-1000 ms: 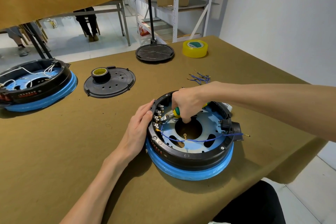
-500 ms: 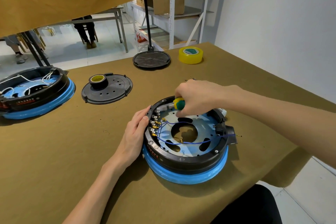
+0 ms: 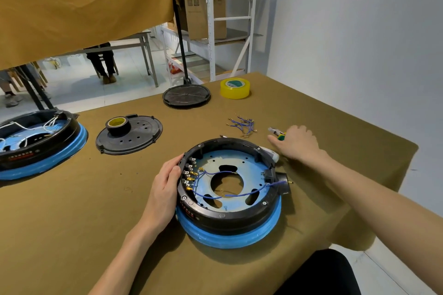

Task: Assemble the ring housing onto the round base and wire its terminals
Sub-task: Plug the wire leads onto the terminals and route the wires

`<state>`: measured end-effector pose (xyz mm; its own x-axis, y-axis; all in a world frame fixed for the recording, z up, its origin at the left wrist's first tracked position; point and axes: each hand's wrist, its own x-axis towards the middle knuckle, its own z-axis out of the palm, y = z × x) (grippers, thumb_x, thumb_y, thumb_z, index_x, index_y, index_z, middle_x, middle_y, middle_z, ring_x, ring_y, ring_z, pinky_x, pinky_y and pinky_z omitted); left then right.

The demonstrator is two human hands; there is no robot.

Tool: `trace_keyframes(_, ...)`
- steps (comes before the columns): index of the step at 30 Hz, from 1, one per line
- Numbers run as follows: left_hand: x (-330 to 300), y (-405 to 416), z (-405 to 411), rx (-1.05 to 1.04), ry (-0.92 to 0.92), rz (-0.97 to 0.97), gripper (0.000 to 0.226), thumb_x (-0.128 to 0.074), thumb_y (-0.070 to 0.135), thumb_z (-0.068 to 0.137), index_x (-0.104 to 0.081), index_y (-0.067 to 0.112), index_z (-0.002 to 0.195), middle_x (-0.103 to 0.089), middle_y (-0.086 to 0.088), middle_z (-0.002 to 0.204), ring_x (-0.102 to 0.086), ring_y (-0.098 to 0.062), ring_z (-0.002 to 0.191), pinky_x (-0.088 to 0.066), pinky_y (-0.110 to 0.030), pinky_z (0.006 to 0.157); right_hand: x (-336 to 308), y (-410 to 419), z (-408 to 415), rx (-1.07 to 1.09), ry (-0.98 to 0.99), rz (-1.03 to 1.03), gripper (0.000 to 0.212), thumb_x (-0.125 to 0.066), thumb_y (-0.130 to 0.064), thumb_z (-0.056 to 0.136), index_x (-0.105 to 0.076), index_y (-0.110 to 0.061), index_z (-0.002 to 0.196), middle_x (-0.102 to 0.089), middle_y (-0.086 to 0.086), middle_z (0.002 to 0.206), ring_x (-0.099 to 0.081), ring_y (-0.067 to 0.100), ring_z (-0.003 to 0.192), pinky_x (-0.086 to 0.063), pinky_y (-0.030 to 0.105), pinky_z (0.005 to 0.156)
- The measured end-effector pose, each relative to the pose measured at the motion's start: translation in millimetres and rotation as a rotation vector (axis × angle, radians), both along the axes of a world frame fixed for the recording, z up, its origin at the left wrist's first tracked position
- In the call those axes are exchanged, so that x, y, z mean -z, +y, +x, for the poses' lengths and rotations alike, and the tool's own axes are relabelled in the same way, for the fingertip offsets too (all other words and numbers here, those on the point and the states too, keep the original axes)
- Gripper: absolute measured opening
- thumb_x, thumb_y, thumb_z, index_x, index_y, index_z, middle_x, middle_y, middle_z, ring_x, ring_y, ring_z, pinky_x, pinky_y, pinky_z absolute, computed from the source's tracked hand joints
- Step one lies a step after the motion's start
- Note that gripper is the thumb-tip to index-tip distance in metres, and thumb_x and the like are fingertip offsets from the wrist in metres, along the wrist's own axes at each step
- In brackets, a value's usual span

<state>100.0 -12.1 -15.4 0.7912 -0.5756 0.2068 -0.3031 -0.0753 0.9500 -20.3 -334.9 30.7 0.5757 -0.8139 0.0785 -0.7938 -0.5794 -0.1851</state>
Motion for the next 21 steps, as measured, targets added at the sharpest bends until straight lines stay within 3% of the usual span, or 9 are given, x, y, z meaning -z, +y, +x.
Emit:
trace_keyframes(4, 1, 0, 1, 0.006, 0.009, -0.003, 0.049, -0.034, 0.051, 0.098, -0.053, 0.034, 0.139, -0.061, 0.015, 0.135, -0.055, 0.008, 0.122, -0.042, -0.018, 0.100, 19, -5, 4, 0.027, 0.058, -0.066, 0.085, -0.045, -0.073, 0.094, -0.051, 0.003, 0.133, -0.052, 0.024, 0.137, -0.050, 0.040, 0.125, -0.043, 0.046, 0.104)
trace_keyframes(6, 2, 0, 1, 0.006, 0.008, 0.002, 0.051, -0.034, 0.052, 0.097, -0.053, 0.033, 0.141, -0.060, 0.015, 0.136, -0.055, 0.008, 0.123, -0.042, -0.020, 0.102, 16, -1, 9, 0.034, 0.032, -0.052, 0.073, -0.047, -0.064, 0.098, -0.051, 0.000, 0.132, -0.050, 0.024, 0.137, -0.049, 0.040, 0.126, -0.041, 0.048, 0.104)
trace_keyframes(9, 2, -1, 1, 0.003, 0.000, 0.006, 0.056, -0.033, 0.052, 0.098, -0.053, 0.029, 0.145, -0.060, 0.015, 0.136, -0.054, 0.007, 0.124, -0.042, -0.018, 0.101, -8, 11, 16, -0.047, -0.280, -0.046, 0.032, -0.051, -0.029, 0.102, -0.058, -0.006, 0.123, -0.057, 0.019, 0.128, -0.054, 0.035, 0.116, -0.046, 0.047, 0.099)
trace_keyframes(11, 2, -1, 0, -0.004, -0.010, -0.001, 0.058, -0.032, 0.052, 0.098, -0.053, 0.026, 0.145, -0.060, 0.013, 0.137, -0.054, 0.004, 0.126, -0.042, -0.023, 0.105, -31, 35, 20, -0.227, -0.597, -0.010, 0.014, -0.055, -0.017, 0.098, -0.065, -0.013, 0.107, -0.068, 0.006, 0.105, -0.062, 0.021, 0.092, -0.052, 0.038, 0.081)
trace_keyframes(13, 1, -2, -1, -0.015, -0.025, -0.008, 0.059, -0.032, 0.050, 0.099, -0.054, 0.022, 0.146, -0.061, 0.010, 0.139, -0.054, 0.001, 0.128, -0.041, -0.028, 0.110, -51, 74, 22, -0.513, -0.724, 0.098, 0.008, -0.061, -0.015, 0.095, -0.067, -0.019, 0.095, -0.068, -0.005, 0.080, -0.061, 0.008, 0.072, -0.049, 0.027, 0.067)
trace_keyframes(15, 0, -1, -2, -0.018, -0.030, -0.012, 0.060, -0.032, 0.049, 0.099, -0.054, 0.020, 0.146, -0.061, 0.008, 0.139, -0.054, -0.002, 0.129, -0.041, -0.031, 0.112, -58, 115, 23, -0.795, -0.611, 0.224, 0.008, -0.065, -0.016, 0.092, -0.070, -0.022, 0.089, -0.068, -0.008, 0.072, -0.060, 0.004, 0.063, -0.047, 0.020, 0.062)
trace_keyframes(17, -1, 0, -2, -0.007, -0.020, -0.021, 0.059, -0.033, 0.049, 0.099, -0.055, 0.020, 0.145, -0.061, 0.007, 0.138, -0.056, -0.004, 0.129, -0.042, -0.034, 0.112, -52, 145, 26, -0.926, -0.400, 0.305, 0.008, -0.067, -0.024, 0.092, -0.075, -0.022, 0.090, -0.069, -0.011, 0.073, -0.060, 0.001, 0.064, -0.049, 0.019, 0.064)
trace_keyframes(21, 0, 1, -2, 0.013, -0.014, -0.019, 0.046, -0.034, 0.047, 0.103, -0.056, 0.029, 0.139, -0.063, 0.008, 0.136, -0.057, -0.003, 0.126, -0.043, -0.031, 0.110, -26, 167, 34, -0.889, -0.177, 0.283, 0.019, -0.068, -0.039, 0.091, -0.076, -0.024, 0.099, -0.065, -0.012, 0.076, -0.057, 0.002, 0.066, -0.043, 0.024, 0.062)
